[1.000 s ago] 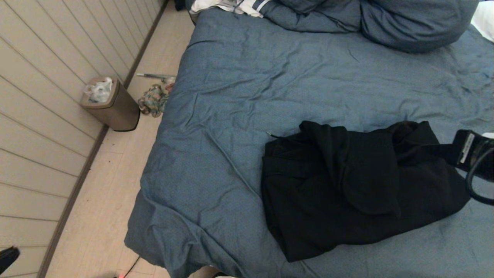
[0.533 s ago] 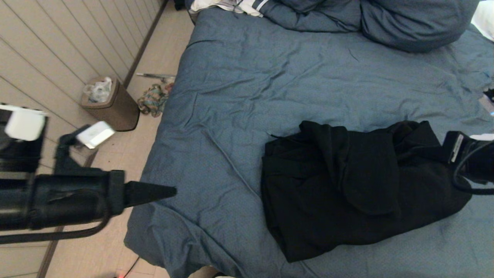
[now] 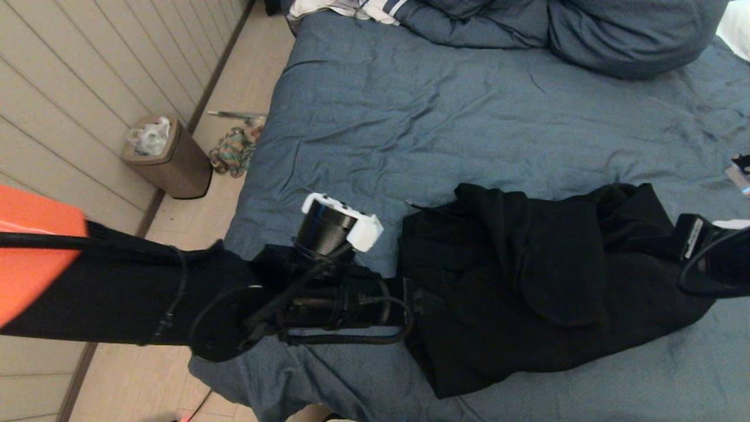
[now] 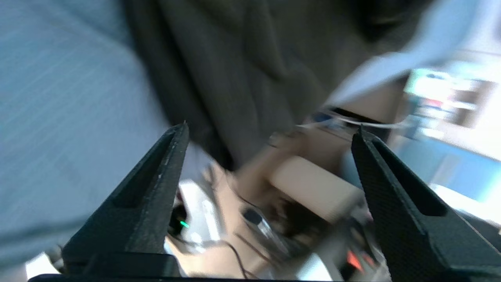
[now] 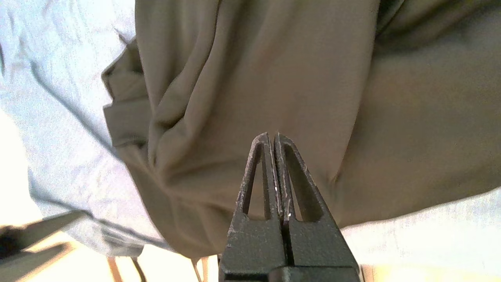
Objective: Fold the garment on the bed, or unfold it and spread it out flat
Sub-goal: Unfold the black sweatshirt
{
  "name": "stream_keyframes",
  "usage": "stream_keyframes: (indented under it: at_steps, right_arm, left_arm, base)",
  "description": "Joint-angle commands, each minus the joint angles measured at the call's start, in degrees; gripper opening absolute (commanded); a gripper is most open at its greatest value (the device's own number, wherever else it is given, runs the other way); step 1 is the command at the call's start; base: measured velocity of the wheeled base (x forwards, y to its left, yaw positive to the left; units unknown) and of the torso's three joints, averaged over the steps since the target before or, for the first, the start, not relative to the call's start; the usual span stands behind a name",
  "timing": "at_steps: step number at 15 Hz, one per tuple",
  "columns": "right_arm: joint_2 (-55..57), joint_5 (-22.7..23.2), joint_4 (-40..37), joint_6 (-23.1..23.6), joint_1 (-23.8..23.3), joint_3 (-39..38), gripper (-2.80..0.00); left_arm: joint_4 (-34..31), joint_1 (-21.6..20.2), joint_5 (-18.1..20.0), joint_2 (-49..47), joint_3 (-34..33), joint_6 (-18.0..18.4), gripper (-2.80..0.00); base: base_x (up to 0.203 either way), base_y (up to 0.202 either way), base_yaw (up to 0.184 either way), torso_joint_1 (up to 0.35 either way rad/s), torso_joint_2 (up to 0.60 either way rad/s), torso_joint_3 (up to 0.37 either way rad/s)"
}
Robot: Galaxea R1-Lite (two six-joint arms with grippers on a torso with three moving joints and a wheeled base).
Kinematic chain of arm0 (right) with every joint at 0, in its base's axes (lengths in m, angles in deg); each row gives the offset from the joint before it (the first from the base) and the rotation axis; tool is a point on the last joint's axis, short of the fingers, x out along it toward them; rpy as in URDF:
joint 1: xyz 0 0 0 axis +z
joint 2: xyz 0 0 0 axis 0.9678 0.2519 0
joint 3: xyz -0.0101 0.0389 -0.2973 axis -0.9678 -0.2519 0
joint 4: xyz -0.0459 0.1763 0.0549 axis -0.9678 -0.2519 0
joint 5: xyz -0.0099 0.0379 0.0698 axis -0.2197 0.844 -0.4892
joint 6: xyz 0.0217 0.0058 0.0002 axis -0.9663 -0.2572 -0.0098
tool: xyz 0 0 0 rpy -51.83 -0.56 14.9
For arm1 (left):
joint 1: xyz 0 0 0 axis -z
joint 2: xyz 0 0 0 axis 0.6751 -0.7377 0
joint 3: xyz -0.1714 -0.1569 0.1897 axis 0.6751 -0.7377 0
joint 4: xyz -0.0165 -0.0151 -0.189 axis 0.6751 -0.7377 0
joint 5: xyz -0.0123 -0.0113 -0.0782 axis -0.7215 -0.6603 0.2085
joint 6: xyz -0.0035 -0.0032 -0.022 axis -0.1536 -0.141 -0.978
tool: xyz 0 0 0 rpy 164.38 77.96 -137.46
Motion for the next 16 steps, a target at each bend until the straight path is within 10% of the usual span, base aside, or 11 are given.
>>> stream_keyframes:
  at_steps: [1, 10, 11, 16]
  right_arm:
    - [0.32, 0.21, 1.59, -0.12, -0.37, -1.58, -2.80]
    - [0.51, 1.08, 4.36, 0.40, -0.49, -4.16, -2.80]
    - [0.42, 1.09, 4.36, 0.49, -0.49, -4.18, -2.80]
    - [0.90, 1.09, 5.18, 0.58, -0.49, -4.62, -2.80]
  left_arm:
    - [0.58, 2.46, -6.24, -8.40, 4.16, 0.13, 0.00]
    - [4.71, 2.61, -14.23, -23.61, 15.00, 0.99, 0.00]
    - [4.35, 2.66, -14.24, -23.85, 15.85, 0.95, -2.80]
    - [4.44, 2.56, -15.00, -20.21, 16.79, 1.00, -2.80]
  base:
    - [0.000, 0.000, 0.000, 0.000, 0.00, 0.000]
    - [0.000, 0.000, 0.000, 0.000, 0.00, 0.000]
    - [0.000, 0.000, 0.000, 0.000, 0.00, 0.000]
    - [0.000, 0.000, 0.000, 0.000, 0.00, 0.000]
